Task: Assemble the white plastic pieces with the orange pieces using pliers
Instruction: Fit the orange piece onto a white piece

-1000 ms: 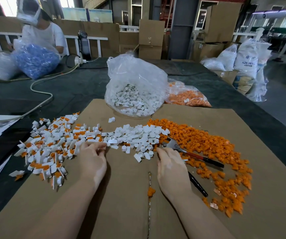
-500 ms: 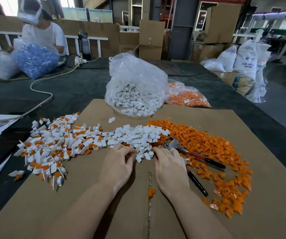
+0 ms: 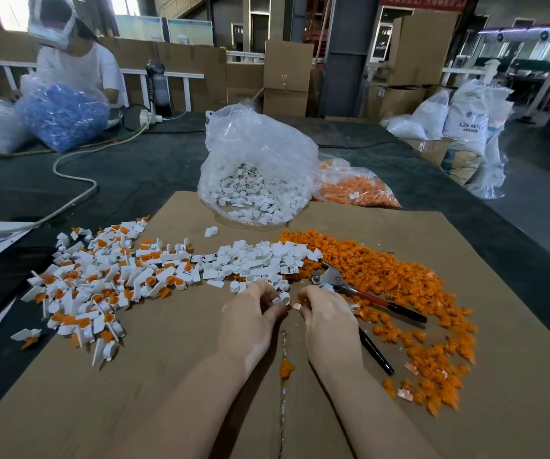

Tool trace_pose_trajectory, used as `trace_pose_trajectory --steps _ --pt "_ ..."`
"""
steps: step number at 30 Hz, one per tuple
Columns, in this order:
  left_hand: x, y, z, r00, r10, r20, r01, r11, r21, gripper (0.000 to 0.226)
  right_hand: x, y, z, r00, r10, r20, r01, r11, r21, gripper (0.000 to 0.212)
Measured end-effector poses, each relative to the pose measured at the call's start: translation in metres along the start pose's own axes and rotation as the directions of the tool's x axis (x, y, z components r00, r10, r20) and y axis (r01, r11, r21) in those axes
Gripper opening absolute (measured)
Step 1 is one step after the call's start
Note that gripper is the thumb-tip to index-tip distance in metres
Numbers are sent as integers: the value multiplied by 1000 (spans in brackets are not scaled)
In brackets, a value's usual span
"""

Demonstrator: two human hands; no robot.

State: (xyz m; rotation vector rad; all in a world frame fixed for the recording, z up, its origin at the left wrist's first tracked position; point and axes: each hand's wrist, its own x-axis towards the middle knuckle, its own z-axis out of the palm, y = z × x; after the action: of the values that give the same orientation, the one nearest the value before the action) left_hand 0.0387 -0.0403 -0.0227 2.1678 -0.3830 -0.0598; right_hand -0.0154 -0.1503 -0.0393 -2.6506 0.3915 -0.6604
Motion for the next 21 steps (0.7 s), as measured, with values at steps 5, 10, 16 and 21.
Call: trace_pose_trajectory --steps 5,10,16,21 --pt "-2 -5 2 999 32 -16 -33 999 -24 17 -1 -5 -2 999 -34 -32 33 999 -32 18" --pt "0 -10 1 999 33 -8 -34 996 -83 14 -1 -4 -9 999 27 -40 -22 994 106 15" --pt "0 -12 0 998 61 10 -59 994 -91 17 -4 -4 -16 992 120 29 -120 873 473 10" --pt "-1 -14 -2 996 74 55 -68 992 -105 17 -5 -4 -15 994 99 39 -106 889 445 9"
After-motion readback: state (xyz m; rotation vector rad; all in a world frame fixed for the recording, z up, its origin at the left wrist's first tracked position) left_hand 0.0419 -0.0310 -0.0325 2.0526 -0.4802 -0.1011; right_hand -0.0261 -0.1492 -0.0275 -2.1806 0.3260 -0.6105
